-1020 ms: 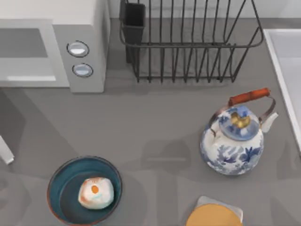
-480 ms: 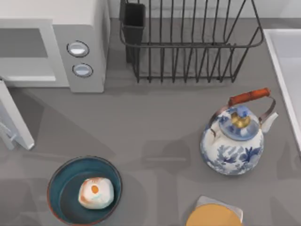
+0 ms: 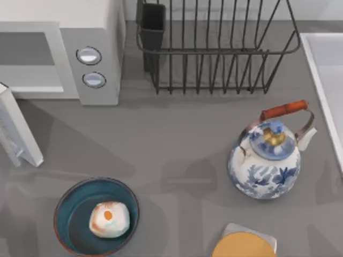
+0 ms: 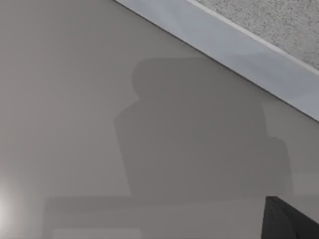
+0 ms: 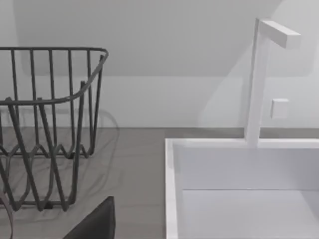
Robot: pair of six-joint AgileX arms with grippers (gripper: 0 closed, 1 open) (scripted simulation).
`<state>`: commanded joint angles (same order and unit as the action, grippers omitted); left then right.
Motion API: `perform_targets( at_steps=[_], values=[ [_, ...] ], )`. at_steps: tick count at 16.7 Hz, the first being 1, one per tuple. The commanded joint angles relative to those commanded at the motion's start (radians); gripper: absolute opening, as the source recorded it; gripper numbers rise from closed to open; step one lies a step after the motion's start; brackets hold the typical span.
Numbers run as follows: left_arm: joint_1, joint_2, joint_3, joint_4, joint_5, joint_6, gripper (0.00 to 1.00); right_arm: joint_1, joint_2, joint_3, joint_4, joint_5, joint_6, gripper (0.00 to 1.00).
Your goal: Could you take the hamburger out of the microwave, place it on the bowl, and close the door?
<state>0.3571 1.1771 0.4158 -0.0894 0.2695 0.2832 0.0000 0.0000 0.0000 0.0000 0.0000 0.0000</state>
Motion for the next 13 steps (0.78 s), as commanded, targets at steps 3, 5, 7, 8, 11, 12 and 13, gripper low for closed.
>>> perform_targets(
  at_steps=[3, 5, 7, 8, 11, 12, 13],
  values=[
    [-0.175, -0.066, -0.041, 0.007, -0.109, -0.124, 0.0, 0.0, 0.0, 0.0, 0.0, 0.0, 0.0, 1.0],
    [-0.25, -0.102, -0.062, 0.011, -0.166, -0.189, 0.0, 0.0, 0.0, 0.0, 0.0, 0.0, 0.0, 1.0],
    [-0.283, -0.12, -0.073, 0.013, -0.194, -0.22, 0.0, 0.0, 0.0, 0.0, 0.0, 0.0, 0.0, 1.0],
    [-0.284, -0.121, -0.074, 0.013, -0.195, -0.221, 0.0, 0.0, 0.0, 0.0, 0.0, 0.0, 0.0, 1.0],
    [-0.28, -0.116, -0.07, 0.012, -0.191, -0.221, 0.0, 0.0, 0.0, 0.0, 0.0, 0.0, 0.0, 1.0],
    [-0.281, -0.114, -0.068, 0.013, -0.191, -0.221, 0.0, 0.0, 0.0, 0.0, 0.0, 0.0, 0.0, 1.0],
    [-0.282, -0.101, -0.058, 0.02, -0.192, -0.221, 0.0, 0.0, 0.0, 0.0, 0.0, 0.0, 0.0, 1.0]
  ],
)
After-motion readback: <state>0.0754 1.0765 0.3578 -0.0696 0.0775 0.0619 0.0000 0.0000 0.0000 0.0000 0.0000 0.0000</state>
